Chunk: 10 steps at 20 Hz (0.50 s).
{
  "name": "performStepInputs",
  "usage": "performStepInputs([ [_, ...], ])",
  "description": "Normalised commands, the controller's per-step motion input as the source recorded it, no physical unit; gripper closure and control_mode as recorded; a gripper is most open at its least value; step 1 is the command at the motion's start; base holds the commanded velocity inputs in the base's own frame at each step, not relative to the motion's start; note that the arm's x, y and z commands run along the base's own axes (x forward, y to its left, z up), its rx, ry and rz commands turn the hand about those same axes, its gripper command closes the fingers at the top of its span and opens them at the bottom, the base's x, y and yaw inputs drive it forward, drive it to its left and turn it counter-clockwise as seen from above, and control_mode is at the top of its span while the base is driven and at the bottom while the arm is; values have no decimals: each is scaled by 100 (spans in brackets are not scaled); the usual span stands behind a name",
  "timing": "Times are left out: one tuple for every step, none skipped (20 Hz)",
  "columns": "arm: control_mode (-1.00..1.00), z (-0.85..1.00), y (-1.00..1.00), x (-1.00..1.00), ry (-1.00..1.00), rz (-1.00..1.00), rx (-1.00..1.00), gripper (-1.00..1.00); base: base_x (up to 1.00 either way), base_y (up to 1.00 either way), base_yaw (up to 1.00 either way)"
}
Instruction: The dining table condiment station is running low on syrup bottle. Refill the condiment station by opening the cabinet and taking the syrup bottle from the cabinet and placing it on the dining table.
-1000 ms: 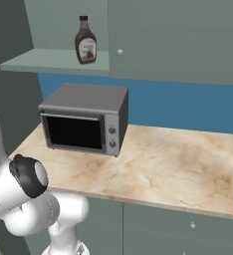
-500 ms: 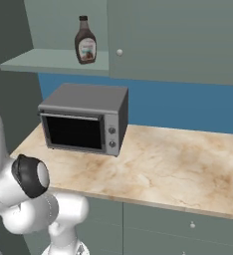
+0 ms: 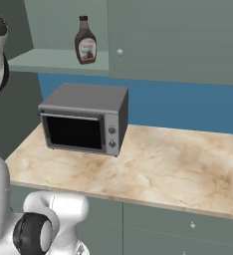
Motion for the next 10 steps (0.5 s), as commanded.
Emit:
performStepInputs([
  [-100, 0, -59, -8, 15, -61, 25, -100, 0, 0, 0],
  [-100, 0, -56, -1, 20, -63, 31, -100, 0, 0, 0],
  [-100, 0, -40, 0, 29, -65, 32, -100, 0, 0, 0],
  [-100, 0, -36, -3, 33, -63, 35, -100, 0, 0, 0],
  [-100, 0, -31, -5, 36, -61, 38, -100, 0, 0, 0],
  [-100, 0, -25, -4, 40, -58, 40, -100, 0, 0, 0],
  [-100, -4, -24, -1, 40, -57, 41, -100, 0, 0, 0],
  [-100, -6, -20, 0, 41, -55, 43, -100, 0, 0, 0],
  [-100, -4, -22, 0, 41, -52, 44, -100, 0, 0, 0],
  [-100, 0, -28, 0, 39, -52, 45, -100, 0, 0, 0],
])
